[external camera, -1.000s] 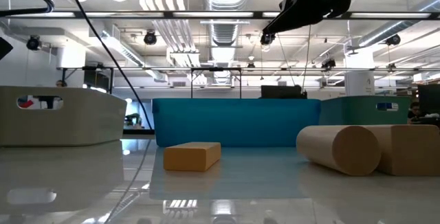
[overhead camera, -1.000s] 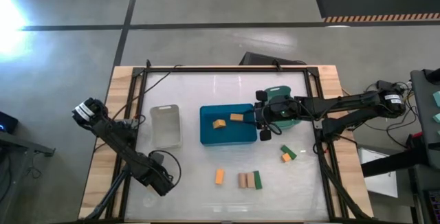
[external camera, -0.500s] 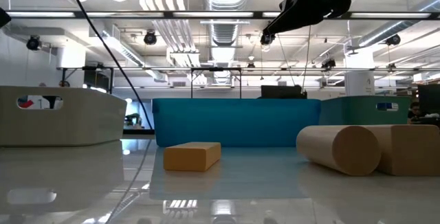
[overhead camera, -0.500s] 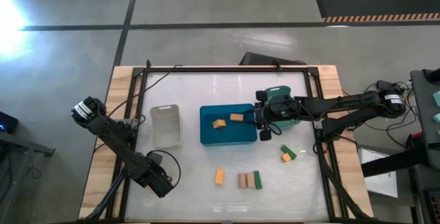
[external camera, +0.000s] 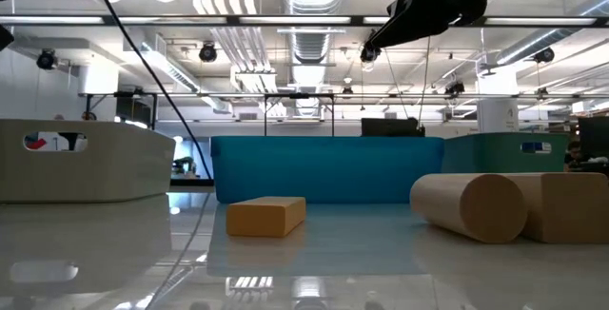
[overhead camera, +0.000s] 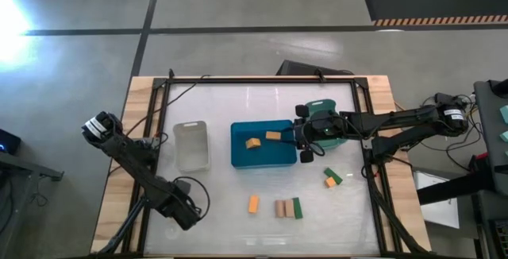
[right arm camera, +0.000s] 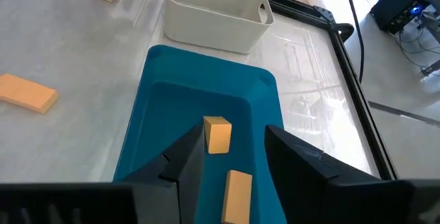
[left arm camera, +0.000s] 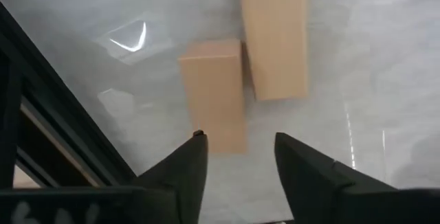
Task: Sort & place blocks by color
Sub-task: Put the brown block into the gray bin
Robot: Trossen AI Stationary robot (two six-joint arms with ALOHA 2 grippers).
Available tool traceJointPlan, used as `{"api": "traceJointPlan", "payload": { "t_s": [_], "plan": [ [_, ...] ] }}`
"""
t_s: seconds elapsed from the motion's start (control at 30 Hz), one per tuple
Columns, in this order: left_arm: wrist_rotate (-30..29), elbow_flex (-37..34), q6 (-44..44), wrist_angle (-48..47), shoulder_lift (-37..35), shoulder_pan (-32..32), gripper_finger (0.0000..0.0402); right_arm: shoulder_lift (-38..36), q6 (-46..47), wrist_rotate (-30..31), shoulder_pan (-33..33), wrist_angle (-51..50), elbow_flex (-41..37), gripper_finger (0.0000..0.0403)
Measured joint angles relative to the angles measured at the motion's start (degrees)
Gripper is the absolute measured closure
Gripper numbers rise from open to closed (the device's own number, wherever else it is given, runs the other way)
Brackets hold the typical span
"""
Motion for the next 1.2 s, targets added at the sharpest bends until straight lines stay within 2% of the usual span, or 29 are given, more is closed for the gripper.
{"api": "traceJointPlan", "payload": {
  "t_s": [0.23, 0.47, 0.73, 0.83, 1.13, 1.2],
  "plan": [
    [-0.2, -3.1, 0.0, 0.2, 0.0, -1.2, 0.019, 0.0, 0.0, 0.0, 0.0, 0.0, 0.0, 0.0257],
    [-2.7, -4.7, 0.5, 0.7, 0.0, -1.1, 0.0187, 0.0, 0.0, 0.0, 0.0, 0.0, 0.0, 0.0263],
    [-2.8, -6.2, 0.5, 3.0, 0.0, -1.1, 0.0188, 0.0, 0.0, 0.0, 0.0, 0.0, 0.0, 0.0264],
    [-2.8, -6.7, 0.6, 4.3, 0.0, -1.1, 0.02, 0.0, 0.0, 0.0, 0.0, 0.0, 0.0, 0.0264],
    [-2.8, -6.7, 0.6, 4.5, 0.0, -1.1, 0.028, 0.0, 0.0, 0.0, 0.0, 0.0, 0.0, 0.0264],
    [-2.8, -6.4, 0.6, 4.5, 0.0, -1.1, 0.0285, 0.0, 0.0, 0.0, 0.0, 0.0, 0.0, 0.0264]
  ]
}}
